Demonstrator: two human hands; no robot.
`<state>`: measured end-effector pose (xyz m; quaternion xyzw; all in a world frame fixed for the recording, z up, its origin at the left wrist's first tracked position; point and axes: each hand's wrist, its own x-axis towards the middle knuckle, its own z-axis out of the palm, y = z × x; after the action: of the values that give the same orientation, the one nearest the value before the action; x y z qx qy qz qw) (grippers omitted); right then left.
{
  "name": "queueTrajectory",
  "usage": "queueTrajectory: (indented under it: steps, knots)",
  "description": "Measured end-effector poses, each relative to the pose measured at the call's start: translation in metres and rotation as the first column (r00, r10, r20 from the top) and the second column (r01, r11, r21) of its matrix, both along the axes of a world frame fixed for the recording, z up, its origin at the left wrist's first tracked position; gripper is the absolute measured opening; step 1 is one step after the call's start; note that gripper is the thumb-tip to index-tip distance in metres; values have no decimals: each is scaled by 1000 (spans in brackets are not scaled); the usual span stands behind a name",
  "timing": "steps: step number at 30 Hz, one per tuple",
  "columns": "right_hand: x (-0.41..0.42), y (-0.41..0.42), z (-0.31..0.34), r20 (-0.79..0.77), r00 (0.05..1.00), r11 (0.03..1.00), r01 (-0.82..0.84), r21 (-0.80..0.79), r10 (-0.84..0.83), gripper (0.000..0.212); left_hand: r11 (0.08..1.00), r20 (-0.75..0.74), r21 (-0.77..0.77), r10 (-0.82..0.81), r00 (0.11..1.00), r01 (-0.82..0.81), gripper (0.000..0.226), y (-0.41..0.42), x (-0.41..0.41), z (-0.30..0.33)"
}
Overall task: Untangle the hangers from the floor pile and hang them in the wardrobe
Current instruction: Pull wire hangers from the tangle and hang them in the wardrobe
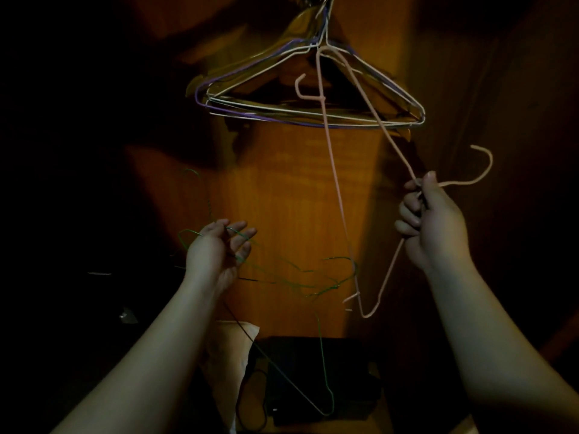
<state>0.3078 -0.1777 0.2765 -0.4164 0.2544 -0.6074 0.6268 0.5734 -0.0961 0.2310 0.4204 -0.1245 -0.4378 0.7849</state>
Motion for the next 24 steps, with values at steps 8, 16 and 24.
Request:
queueTrajectory:
  steps: [8,16,24]
  knots:
    - [0,-4,8,7,997,996,-82,46,82,33,1000,52,12,-20,998,19,21,6,-6,1]
    - [19,-8,5,-193,942,962,-267,59,274,31,993,57,-42,-112,992,115,22,5,-15,5]
    - [41,-2,-27,-268,913,951,-285,123,308,30,974,-31,-109,-201,979,197,23,5,-16,4]
